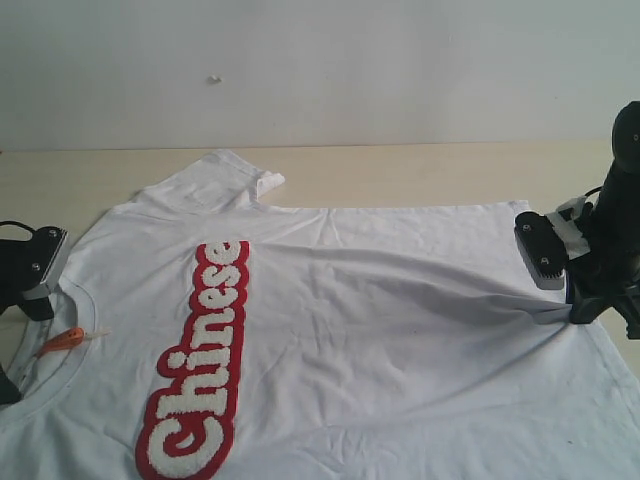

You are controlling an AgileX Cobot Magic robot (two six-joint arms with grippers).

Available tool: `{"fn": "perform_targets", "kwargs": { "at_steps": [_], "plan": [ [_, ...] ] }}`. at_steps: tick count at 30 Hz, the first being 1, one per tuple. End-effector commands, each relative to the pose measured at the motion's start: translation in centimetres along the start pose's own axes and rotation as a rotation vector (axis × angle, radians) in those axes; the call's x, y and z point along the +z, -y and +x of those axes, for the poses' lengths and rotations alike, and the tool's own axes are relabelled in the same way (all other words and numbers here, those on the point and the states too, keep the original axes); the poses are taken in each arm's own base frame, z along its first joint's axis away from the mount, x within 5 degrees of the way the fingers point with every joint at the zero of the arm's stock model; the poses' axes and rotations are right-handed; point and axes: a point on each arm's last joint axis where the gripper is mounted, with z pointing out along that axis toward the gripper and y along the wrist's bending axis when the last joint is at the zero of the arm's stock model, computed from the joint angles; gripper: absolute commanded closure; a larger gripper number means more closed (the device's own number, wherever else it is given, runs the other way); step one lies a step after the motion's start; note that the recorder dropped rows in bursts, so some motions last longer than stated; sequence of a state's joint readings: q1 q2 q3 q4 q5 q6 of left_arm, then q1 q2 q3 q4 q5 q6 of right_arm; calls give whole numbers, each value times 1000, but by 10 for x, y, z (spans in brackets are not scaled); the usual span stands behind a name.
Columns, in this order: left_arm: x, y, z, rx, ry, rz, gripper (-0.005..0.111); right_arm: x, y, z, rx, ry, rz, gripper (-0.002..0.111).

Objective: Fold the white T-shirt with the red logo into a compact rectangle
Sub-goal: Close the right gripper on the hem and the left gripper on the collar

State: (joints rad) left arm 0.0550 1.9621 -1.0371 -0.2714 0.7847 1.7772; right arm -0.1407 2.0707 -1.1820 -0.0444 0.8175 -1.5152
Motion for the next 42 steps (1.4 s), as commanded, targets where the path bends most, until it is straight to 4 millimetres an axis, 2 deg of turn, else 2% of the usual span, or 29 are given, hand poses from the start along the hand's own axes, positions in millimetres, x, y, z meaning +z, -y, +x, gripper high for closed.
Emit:
{"fn": "perform_targets", "kwargs": {
  "at_steps": [1,9,12,15,19,22,27,42],
  "plan": [
    [17,7,-1,-38,26,68,2,50,-8,4,-22,-19,-74,108],
    [17,5,-2,-59,39,38,2,50,-8,4,-22,-19,-74,108],
    [17,5,-1,-51,32,40,7,50,-8,4,-22,-19,-74,108],
    [17,5,-1,-50,31,40,28,50,-8,4,-22,-19,-74,108],
    [17,7,0,-32,15,64,76,50,-8,4,-22,-19,-74,108],
    [16,9,4,-61,-26,83,105,50,-8,4,-22,-19,-74,108],
    [16,11,11,-10,-108,104,106,50,-8,4,-22,-19,-74,108],
    [16,11,11,-10,-108,102,106,50,-8,4,-22,-20,-72,108]
  ]
}}
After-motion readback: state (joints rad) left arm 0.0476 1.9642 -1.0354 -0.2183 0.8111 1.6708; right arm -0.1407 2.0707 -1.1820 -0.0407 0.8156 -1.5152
